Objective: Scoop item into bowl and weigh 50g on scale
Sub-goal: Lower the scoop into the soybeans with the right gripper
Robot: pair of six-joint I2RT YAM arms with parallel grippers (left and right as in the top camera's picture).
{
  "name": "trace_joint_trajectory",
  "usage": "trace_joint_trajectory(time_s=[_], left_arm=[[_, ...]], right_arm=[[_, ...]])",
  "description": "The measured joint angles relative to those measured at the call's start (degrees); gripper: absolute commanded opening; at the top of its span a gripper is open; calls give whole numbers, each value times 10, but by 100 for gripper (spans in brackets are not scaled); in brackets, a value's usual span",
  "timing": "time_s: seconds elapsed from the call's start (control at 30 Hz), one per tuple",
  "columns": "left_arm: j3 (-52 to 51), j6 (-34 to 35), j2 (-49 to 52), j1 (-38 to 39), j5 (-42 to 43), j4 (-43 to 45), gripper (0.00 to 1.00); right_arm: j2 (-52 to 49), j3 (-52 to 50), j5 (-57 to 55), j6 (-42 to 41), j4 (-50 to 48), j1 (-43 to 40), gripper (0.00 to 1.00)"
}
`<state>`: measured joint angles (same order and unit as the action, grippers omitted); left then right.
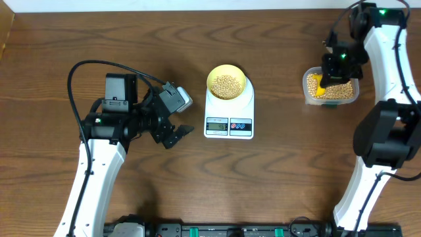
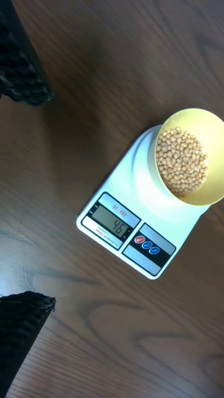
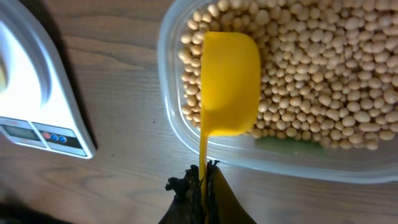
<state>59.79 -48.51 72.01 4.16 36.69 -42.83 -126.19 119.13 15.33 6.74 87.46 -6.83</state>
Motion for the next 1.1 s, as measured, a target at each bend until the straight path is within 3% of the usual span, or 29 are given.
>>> trace_joint_trajectory(time_s=[1.1], left_arm=[[0,0,0,0,0,0,97]], right_arm=[[0,0,244,133,4,-160,1]])
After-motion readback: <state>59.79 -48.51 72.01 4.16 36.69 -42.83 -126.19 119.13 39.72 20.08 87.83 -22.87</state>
